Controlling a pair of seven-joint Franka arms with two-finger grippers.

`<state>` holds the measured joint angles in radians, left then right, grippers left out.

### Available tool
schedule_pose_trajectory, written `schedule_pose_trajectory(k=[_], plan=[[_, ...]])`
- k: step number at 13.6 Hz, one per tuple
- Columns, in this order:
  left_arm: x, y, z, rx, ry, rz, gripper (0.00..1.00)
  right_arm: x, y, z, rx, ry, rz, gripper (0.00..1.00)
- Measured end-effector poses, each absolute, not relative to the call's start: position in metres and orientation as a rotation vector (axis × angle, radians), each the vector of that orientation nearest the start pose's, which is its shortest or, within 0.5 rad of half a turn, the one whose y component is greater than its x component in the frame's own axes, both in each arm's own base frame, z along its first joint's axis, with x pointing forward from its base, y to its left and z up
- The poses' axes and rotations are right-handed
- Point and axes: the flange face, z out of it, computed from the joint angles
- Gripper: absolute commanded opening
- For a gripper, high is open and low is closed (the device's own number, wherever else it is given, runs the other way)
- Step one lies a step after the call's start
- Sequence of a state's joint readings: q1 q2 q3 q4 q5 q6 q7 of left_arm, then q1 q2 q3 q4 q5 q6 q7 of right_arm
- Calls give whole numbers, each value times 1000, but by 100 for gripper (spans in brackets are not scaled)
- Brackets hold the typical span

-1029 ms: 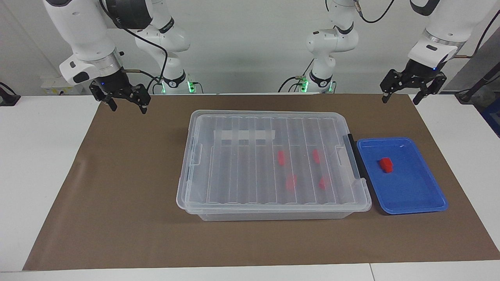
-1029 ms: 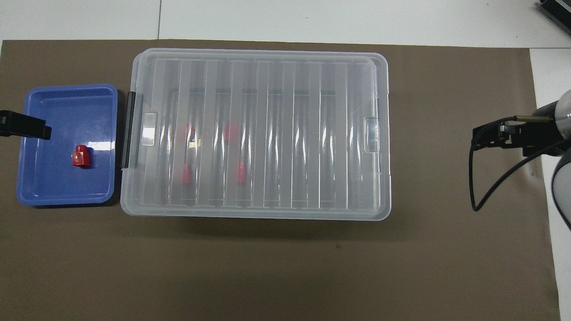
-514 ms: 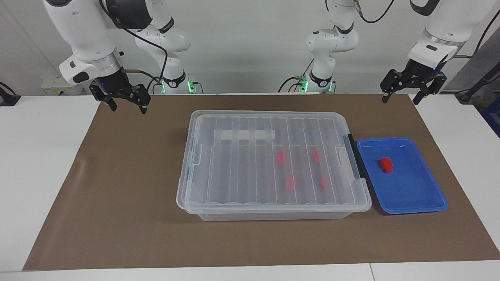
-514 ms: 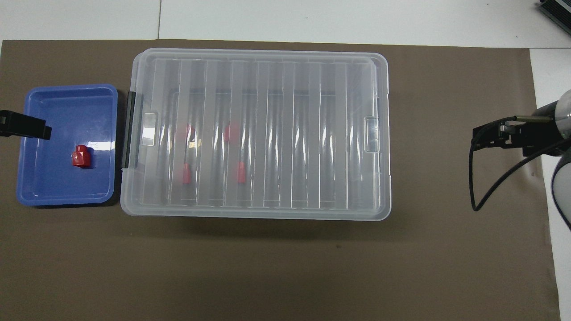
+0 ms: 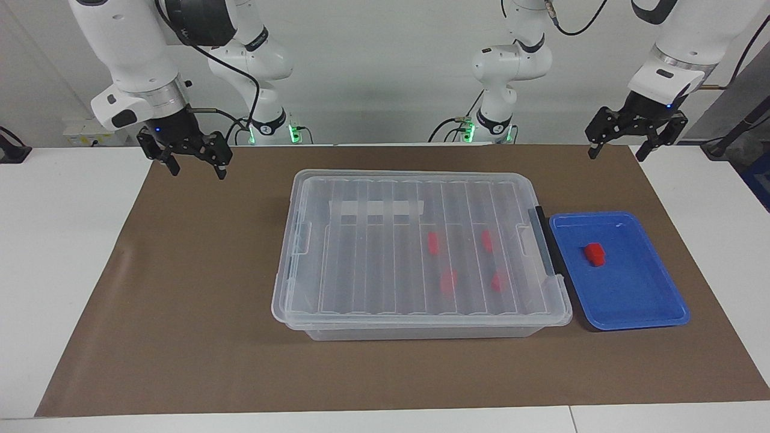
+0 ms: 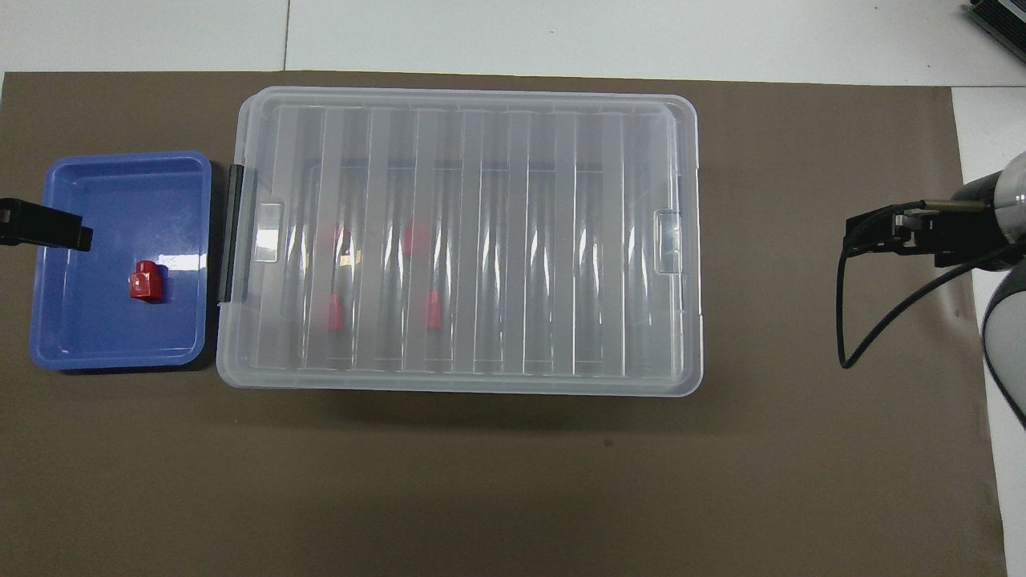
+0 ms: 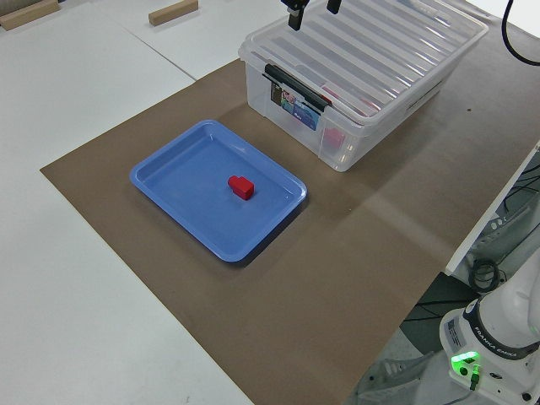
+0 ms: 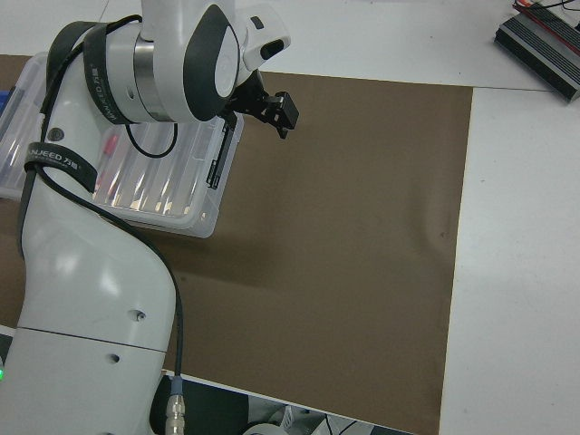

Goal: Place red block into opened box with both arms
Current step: 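Reach the right gripper to the clear lid's nearest edge and grip it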

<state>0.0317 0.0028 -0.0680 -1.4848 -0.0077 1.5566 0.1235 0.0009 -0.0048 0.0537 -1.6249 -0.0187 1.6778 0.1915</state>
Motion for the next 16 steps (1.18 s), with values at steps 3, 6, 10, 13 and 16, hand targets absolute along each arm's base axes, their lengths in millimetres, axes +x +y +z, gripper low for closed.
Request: schedule_pose_trajectory(k=[3,6,10,13,16], plan=[[554,-21,662,-3135,251,-109,100,565,53,600,-3131,265,-135,100],[554,-21,662,-3135,252,-109,100,566,88,583,-3114,283,-179,100],[554,-21,662,-3135,251,-109,100,568,118,552,-3098,315,-190,100],[554,-21,662,-3135,251,-109,100,571,120,526,-3096,313,-193,100],[554,-21,662,-3135,251,-109,100,574,128,507,-3098,293,-185,100]])
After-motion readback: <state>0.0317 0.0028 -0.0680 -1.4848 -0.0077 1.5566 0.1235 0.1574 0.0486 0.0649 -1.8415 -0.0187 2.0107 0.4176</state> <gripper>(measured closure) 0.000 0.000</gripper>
